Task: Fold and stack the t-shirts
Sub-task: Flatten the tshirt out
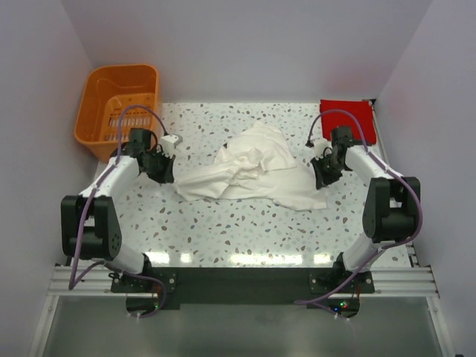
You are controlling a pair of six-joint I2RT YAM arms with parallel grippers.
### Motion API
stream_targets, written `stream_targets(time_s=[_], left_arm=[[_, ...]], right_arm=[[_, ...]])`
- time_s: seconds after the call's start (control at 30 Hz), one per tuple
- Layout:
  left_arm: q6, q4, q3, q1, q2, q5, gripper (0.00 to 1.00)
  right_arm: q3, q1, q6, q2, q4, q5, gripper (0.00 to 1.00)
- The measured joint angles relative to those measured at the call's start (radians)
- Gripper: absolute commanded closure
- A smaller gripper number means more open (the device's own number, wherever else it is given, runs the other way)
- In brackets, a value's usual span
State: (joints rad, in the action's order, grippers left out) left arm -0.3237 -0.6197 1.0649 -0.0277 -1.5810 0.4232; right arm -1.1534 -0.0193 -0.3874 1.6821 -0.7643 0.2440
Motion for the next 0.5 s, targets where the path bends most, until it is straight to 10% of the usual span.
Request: stream_targets(time_s=[0.3,0.5], left_arm=[[0.019,0.010,-0.073,0.016,0.130,-0.111,0.31],[-0.005,-0.015,-0.045,0.021,0.115,-0.050,0.20]], right_arm=[[-0.001,0.000,-0.010,0.000,-0.012,0.010,1.00],[-0.012,0.000,-0.024,0.000,-0.042,0.027,1.00]])
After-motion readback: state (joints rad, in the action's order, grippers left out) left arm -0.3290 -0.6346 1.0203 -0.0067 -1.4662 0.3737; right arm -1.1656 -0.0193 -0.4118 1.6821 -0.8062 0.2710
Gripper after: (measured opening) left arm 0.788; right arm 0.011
